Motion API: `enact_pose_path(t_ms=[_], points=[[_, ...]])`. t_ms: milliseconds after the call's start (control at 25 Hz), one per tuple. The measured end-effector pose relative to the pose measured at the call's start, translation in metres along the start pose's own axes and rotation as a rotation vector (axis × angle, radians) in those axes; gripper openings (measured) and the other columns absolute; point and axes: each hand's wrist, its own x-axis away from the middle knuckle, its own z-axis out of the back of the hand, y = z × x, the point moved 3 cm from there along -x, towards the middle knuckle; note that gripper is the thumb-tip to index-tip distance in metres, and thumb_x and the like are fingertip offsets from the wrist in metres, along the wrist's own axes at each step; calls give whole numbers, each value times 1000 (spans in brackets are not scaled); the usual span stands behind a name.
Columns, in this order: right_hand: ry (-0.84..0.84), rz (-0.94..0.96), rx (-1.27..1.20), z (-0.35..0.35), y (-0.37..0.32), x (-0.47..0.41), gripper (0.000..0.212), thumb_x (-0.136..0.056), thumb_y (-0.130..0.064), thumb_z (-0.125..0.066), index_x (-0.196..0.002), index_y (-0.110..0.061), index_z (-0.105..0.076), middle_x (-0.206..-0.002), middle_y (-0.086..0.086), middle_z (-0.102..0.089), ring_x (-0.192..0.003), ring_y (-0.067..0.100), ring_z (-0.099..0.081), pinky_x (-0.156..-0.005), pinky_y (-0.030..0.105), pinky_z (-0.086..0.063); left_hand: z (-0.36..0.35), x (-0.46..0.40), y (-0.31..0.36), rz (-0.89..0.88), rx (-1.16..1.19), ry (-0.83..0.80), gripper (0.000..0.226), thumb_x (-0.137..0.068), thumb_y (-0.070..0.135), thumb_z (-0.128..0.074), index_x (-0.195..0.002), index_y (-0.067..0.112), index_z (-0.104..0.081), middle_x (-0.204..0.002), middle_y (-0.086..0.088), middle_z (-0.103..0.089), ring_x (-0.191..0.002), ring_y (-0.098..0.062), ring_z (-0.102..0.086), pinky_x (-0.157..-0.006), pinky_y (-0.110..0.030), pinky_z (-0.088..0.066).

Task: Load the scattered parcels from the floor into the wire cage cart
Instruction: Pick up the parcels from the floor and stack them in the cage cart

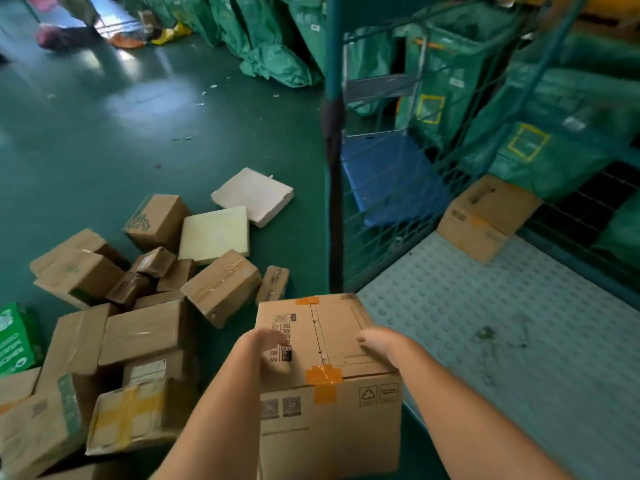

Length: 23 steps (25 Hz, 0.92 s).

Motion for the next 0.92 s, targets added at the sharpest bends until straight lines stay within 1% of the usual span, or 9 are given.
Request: enact_pose_path(t_ms=[80, 240, 360, 440, 560, 640, 720, 840, 920], points=[[11, -4, 23, 36, 30, 5, 37, -95, -32, -51, -126, -12, -54, -126, 9, -54, -106, 20, -53, -87, 32, -43, -37, 19, 23, -33, -42, -8, 50, -98, 31, -52, -140, 7, -38, -129, -13, -51, -125, -24, -49, -108, -34, -38], [109, 12, -68, 122, 83, 17, 50, -96, -32, -51, -139, -7, -45, -147, 10, -40, -129, 28, -43, -107, 36, -35, -102, 56, 89, -152, -184, -41, 48, -100, 34, -49, -139, 8, -41, -133, -9, -52, -127, -21, -48, -108, -31, -35], [192, 19, -240, 181, 113, 22, 55, -93, -32, -57, -140, -7, -45, -148, 11, -40, -132, 29, -41, -107, 36, -35, -137, 66, 141, -260, -230, -69, 42, -98, 35, -52, -132, 10, -50, -119, -6, -58, -116, -19, -55, -103, -30, -38], [274, 17, -361, 217, 124, 28, 54, -91, -29, -61, -138, -6, -48, -145, 12, -45, -129, 28, -45, -103, 35, -38, -153, 70, 178, -343, -289, -73, 39, -98, 33, -52, -131, 11, -49, -127, -8, -56, -118, -21, -53, -105, -32, -38], [400, 20, -498, 266, 129, 22, 67, -89, -28, -64, -145, -5, -35, -150, 13, -38, -134, 30, -41, -105, 37, -36, -170, 67, 236, -470, -321, -42, 38, -96, 29, -56, -129, 11, -50, -132, -11, -52, -122, -24, -50, -106, -35, -38], [452, 14, -525, 293, 122, 11, 78, -88, -31, -65, -150, -8, -25, -154, 13, -30, -138, 32, -35, -109, 41, -34, -175, 56, 277, -526, -274, -22, 32, -93, 28, -61, -120, 12, -55, -123, -11, -56, -116, -26, -53, -103, -36, -42], [486, -9, -547, 320, 112, -4, 82, -87, -34, -65, -152, -10, -21, -155, 13, -27, -138, 33, -34, -110, 43, -33, -177, 41, 323, -572, -248, -28, 29, -89, 30, -64, -113, 13, -58, -114, -8, -59, -109, -25, -56, -101, -38, -44], [539, -54, -590, 354, 94, -29, 76, -89, -31, -63, -151, -10, -23, -154, 13, -30, -137, 32, -36, -109, 43, -33, -176, 8, 397, -616, -322, -33, 50, -83, 37, -65, -127, 17, -55, -124, -9, -59, -116, -27, -55, -107, -43, -39], [584, -94, -623, 375, 78, -45, 71, -92, -27, -62, -149, -8, -24, -152, 13, -32, -136, 32, -36, -109, 41, -33, -170, -3, 441, -643, -353, -29, 52, -85, 36, -63, -130, 13, -52, -128, -11, -57, -120, -28, -53, -110, -42, -36]])
